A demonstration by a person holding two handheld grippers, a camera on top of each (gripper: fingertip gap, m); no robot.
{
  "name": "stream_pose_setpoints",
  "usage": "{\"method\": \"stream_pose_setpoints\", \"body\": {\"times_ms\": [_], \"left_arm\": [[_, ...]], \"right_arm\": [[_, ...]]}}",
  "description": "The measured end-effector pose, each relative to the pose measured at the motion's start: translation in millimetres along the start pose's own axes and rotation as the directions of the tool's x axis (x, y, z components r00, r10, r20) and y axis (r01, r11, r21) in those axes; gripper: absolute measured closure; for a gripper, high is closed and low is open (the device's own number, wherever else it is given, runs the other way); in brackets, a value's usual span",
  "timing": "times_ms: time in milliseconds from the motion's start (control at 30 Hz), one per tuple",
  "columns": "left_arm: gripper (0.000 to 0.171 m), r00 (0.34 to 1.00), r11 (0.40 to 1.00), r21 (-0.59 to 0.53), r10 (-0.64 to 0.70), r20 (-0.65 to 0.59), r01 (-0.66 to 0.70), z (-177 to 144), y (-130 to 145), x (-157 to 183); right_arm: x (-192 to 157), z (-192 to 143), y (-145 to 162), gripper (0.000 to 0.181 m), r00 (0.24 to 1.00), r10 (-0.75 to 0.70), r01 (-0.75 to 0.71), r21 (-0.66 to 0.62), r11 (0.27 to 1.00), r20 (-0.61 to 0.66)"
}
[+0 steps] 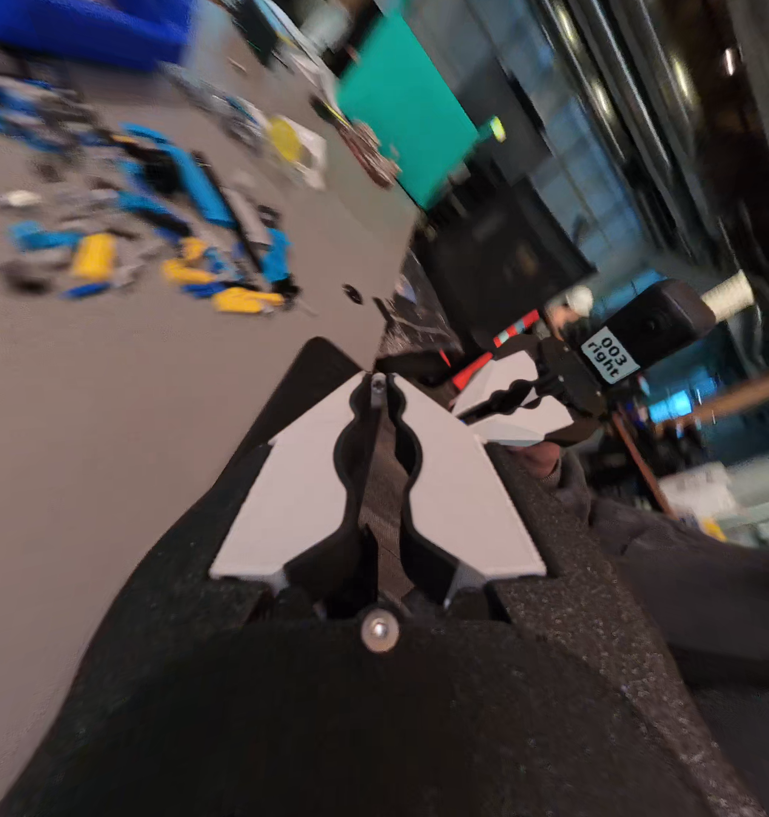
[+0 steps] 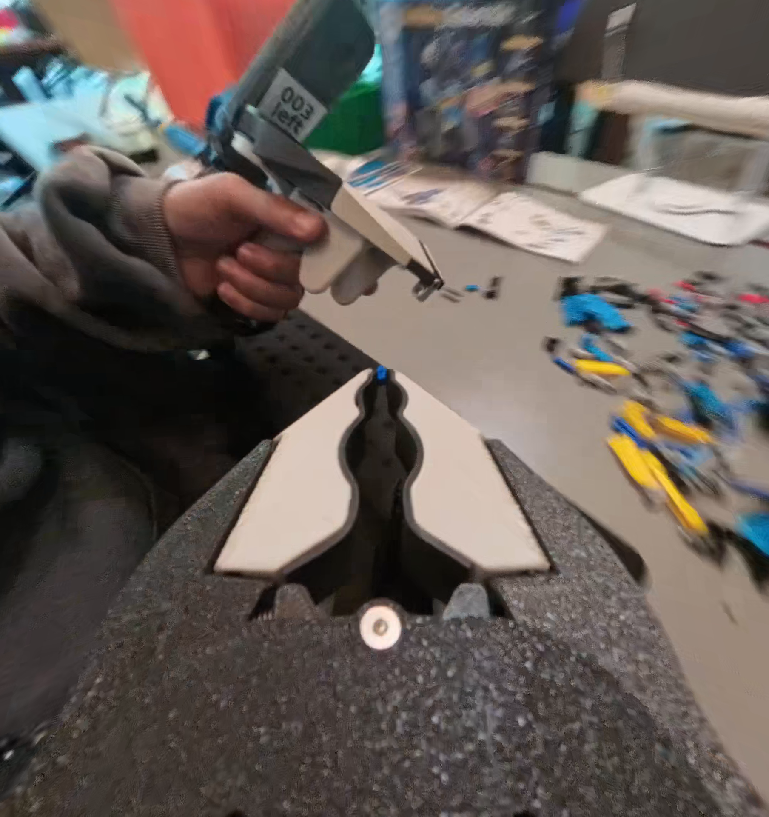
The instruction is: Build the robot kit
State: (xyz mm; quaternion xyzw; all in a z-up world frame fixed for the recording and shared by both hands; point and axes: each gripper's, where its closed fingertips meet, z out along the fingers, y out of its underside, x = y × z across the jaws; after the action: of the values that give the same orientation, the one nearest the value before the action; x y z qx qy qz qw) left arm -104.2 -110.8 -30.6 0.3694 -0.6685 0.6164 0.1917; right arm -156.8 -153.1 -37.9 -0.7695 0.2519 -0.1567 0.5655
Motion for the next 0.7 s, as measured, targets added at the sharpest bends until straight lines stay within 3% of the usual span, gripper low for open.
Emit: {"method": "stream_pose_setpoints", "body": {"times_ms": [67,167,300,467,700], "left_arm": [[0.166,0.991,0.989,0.117,-0.099,0.087,0.088,-49,6,-23],[0.166,0.965,0.957,0.246,-0.2,0.171,0.154,-101,15,-51],[0.166,0.924,0.955,0.25,-0.233,0.303,0.158,-137,32,-86],[0.166,0.92,0.945,0.236,-0.287,0.269,0.226,-150,30,-98],[0.167,0.907,0.927,0.271,-0.33,0.264,0.258,-156,27,-107]], "right_arm": [[-22,54,-7,0.177,0.989,-0.024,0.034,-0.074,0.997,0.144],[-54,123,-14,0.177,0.969,-0.064,0.091,-0.105,0.99,0.24],[-77,181,-11,0.177,0.96,-0.147,0.185,-0.149,0.971,0.236],[-82,218,-4,0.177,0.956,-0.199,0.238,-0.176,0.955,0.213],[-78,227,-8,0.177,0.957,-0.222,0.257,-0.198,0.946,0.185]]}}
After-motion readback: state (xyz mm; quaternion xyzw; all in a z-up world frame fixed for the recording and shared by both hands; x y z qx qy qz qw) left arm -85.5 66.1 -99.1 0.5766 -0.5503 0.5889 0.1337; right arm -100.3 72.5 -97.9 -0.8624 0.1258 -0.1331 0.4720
